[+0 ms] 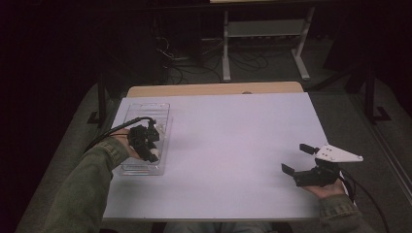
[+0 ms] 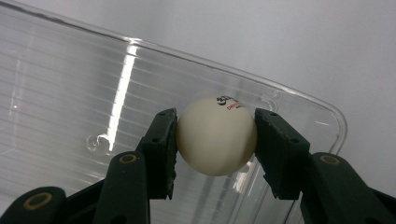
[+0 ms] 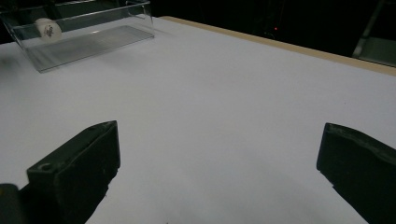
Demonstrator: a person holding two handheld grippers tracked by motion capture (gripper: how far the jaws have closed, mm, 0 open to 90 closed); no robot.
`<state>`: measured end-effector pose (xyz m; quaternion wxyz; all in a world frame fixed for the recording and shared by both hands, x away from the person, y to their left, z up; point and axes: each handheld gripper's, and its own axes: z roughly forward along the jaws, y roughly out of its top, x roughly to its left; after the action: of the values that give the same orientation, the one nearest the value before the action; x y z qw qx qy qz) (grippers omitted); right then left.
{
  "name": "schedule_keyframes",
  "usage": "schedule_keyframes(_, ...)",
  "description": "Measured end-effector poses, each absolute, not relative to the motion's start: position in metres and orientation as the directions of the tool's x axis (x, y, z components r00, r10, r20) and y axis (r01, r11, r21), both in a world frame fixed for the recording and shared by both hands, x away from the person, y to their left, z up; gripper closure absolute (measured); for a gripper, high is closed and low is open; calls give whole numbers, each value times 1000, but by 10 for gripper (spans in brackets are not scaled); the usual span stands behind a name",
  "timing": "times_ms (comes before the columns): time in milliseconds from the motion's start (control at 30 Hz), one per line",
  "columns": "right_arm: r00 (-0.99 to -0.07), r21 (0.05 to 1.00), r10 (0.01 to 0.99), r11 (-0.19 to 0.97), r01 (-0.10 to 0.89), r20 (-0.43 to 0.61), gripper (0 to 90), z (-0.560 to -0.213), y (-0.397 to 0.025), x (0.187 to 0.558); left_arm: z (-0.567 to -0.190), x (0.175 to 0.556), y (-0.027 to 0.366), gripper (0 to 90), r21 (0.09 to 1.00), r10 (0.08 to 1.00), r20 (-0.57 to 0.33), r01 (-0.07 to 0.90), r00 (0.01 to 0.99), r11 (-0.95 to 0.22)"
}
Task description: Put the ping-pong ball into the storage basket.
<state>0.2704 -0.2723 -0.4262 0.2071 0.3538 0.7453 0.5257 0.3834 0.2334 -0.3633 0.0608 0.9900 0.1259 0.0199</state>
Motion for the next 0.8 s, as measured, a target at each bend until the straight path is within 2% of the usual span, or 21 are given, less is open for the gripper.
schedule_keyframes(800,-664,930,746,199,310,61,0,-427,-273,271,-382,393,231,503,89,273,-3,272,962,-958)
